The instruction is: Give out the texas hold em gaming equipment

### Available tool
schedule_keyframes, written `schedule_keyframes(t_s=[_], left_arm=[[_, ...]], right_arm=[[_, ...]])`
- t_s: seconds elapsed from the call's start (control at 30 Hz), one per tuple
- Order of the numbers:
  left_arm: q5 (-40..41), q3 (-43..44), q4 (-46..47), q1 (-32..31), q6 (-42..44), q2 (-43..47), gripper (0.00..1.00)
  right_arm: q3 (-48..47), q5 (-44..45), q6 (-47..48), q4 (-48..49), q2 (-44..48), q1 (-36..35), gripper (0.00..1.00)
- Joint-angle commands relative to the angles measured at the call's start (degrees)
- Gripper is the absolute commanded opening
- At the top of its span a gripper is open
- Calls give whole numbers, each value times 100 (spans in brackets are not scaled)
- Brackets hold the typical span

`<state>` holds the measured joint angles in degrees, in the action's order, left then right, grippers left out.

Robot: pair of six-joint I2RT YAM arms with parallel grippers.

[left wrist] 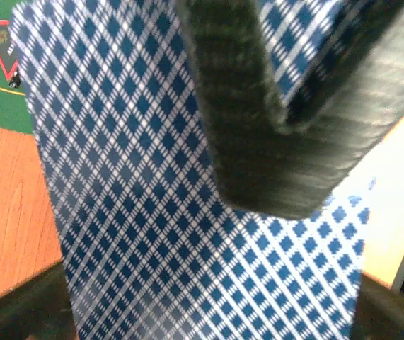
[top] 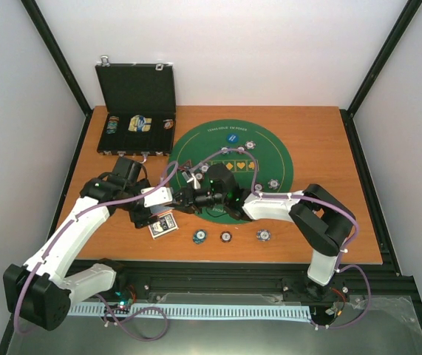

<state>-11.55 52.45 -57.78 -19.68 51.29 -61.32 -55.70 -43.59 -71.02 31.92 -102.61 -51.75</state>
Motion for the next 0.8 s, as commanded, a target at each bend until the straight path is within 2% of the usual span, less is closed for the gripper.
schedule_keyframes(t_s=[0.0, 0.17, 0.37, 0.53, 0.77], left_arm=[[-264, 124, 79, -61, 149, 186, 100], [-530, 116, 57, -64, 112, 199, 100], [-484, 2, 388, -61, 80, 78, 100], [-581, 89, 384, -62, 82, -46, 89], [-1021, 27, 273, -62, 102, 108, 83]], right_arm=[[56, 69, -122, 191, -16, -64, 8], [120, 66, -176, 253, 14, -70, 7], [136, -4, -214, 396, 41, -115, 8], [314, -16, -210, 403, 161, -134, 8], [567, 16, -289, 639, 275, -134, 8]])
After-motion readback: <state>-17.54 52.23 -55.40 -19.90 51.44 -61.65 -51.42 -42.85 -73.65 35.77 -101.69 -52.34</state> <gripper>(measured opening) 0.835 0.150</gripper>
